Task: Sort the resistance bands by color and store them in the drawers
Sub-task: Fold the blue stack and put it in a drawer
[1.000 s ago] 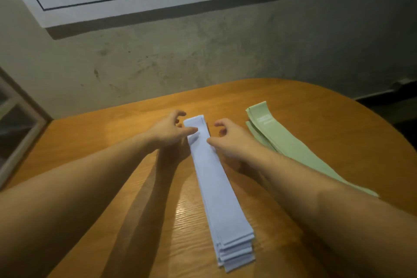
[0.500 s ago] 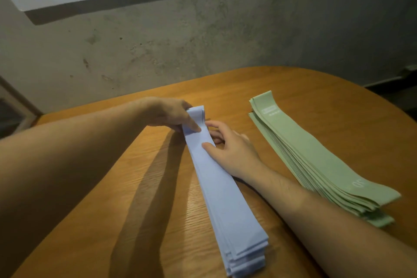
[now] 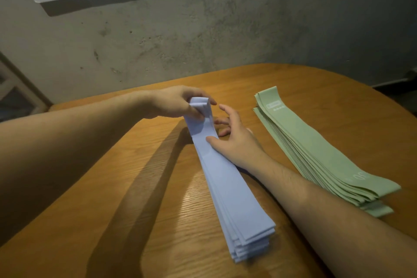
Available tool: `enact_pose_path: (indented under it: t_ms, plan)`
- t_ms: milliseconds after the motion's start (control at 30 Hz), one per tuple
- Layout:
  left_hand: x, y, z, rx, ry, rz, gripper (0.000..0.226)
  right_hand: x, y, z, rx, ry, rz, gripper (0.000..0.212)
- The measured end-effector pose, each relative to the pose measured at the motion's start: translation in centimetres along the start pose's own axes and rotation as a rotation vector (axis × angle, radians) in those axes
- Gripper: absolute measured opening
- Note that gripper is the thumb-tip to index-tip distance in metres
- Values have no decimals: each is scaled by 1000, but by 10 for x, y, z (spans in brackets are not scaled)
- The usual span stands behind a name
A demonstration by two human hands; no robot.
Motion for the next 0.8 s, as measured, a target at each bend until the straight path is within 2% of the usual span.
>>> enact_pose_path:
  t_ms: [133, 233, 300, 367, 433, 500, 633, 733, 800]
  plan:
    - [5, 29, 2, 96, -60, 171, 26, 2, 0, 2, -47, -14, 21, 79]
    - [6, 52, 0, 182, -112, 244, 20, -1, 1, 3, -129, 32, 29, 58]
    - [7, 67, 1, 260, -100, 289, 18, -3, 3, 4, -222, 92, 40, 46]
    - [5, 81, 3, 345, -44, 323, 22, -4, 8, 4, -349, 14, 74, 38]
    - [-1, 96, 6, 446, -22, 352, 30, -6, 16, 3, -484, -90, 98, 35]
    - [-12, 110, 10, 537, 14, 372, 29, -10, 24, 3, -565, -83, 73, 35]
    - [-38, 131, 19, 626, 97, 359, 34, -25, 34, 3, -542, 21, 73, 28]
    - [-49, 149, 26, 650, 105, 343, 36, -49, 36, 4, -521, 240, -32, 17]
    - [-57, 160, 30, 639, 127, 309, 46, -66, 37, 6, -515, 377, -72, 13]
Point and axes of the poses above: each hand's wrist, its own y-axis away from the middle knuckle, its own z-axis out of the palm, x = y × z, the point moved 4 cm from there along -y, towards the middle knuckle, and after that the axes turned 5 degrees about -x, right-handed, at the moved point
